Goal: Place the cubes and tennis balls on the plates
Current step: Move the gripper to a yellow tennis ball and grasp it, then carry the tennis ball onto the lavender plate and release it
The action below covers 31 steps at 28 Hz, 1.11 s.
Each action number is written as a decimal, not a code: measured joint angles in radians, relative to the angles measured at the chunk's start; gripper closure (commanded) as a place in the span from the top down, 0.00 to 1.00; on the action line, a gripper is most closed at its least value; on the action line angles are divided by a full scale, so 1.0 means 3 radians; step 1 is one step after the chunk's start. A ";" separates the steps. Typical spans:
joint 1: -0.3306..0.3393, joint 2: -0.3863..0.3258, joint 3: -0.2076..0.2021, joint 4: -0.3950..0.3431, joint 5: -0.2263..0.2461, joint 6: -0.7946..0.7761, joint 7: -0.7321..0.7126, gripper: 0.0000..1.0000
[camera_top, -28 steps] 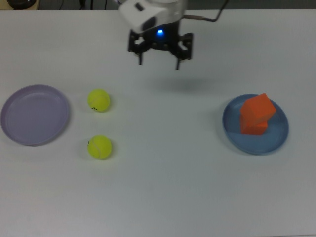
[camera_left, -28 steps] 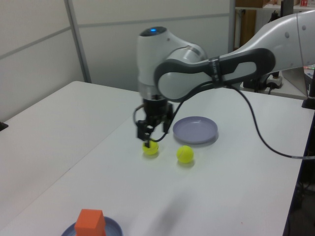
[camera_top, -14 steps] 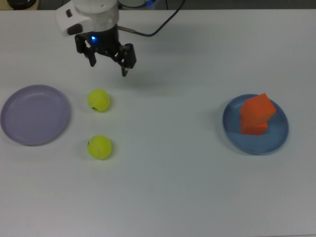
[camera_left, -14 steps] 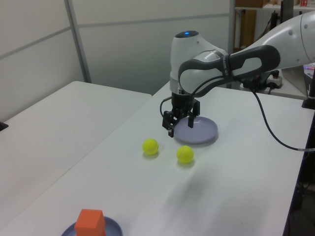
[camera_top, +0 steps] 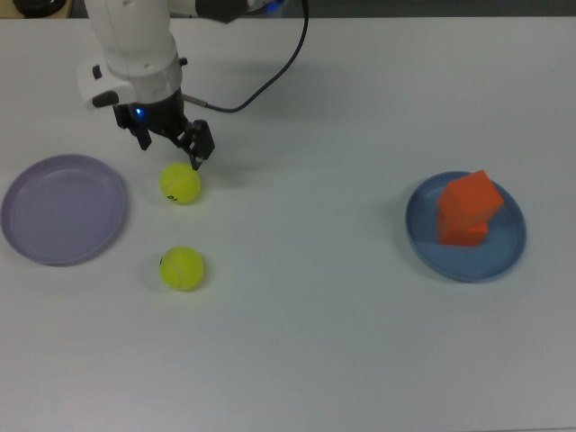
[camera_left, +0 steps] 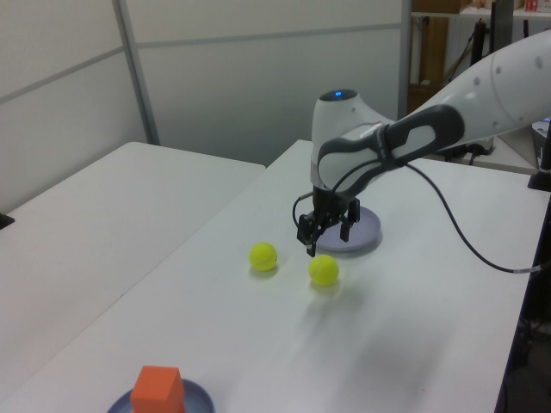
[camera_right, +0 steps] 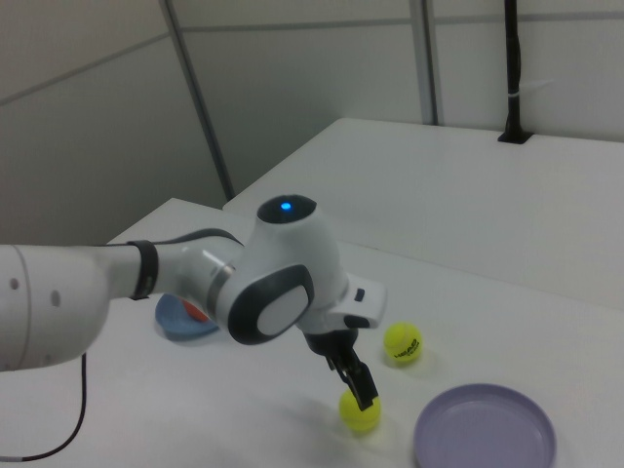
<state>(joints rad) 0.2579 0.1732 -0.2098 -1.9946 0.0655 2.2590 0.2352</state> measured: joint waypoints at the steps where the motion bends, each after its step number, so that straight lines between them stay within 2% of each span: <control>1: -0.0007 0.0034 0.0000 0.0000 0.0000 0.0034 -0.0006 1.00; 13: -0.0029 0.0338 0.0000 0.0003 0.0001 0.0220 -0.0065 0.98; 15: -0.0029 0.0375 0.0000 0.0003 0.0001 0.0262 -0.0068 0.83; 17: -0.0029 0.0410 0.0000 0.0003 0.0001 0.0305 -0.0069 0.62; 18: -0.0029 0.0425 0.0000 0.0003 0.0001 0.0328 -0.0070 0.31; 20: -0.0029 0.0457 0.0001 0.0003 0.0003 0.0382 -0.0071 0.04; 21: -0.0029 0.0467 0.0001 0.0003 0.0011 0.0400 -0.0071 0.00; 23: -0.0029 0.0482 0.0001 0.0003 0.0058 0.0430 -0.0073 0.00; 29: -0.0030 0.0488 -0.0004 0.0058 0.0337 0.0454 -0.0275 0.00; 31: -0.0035 0.0484 -0.0027 0.0100 0.0365 0.0456 -0.0305 0.00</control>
<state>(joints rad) 0.2473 0.3183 -0.2179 -1.9646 0.1750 2.3957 0.1438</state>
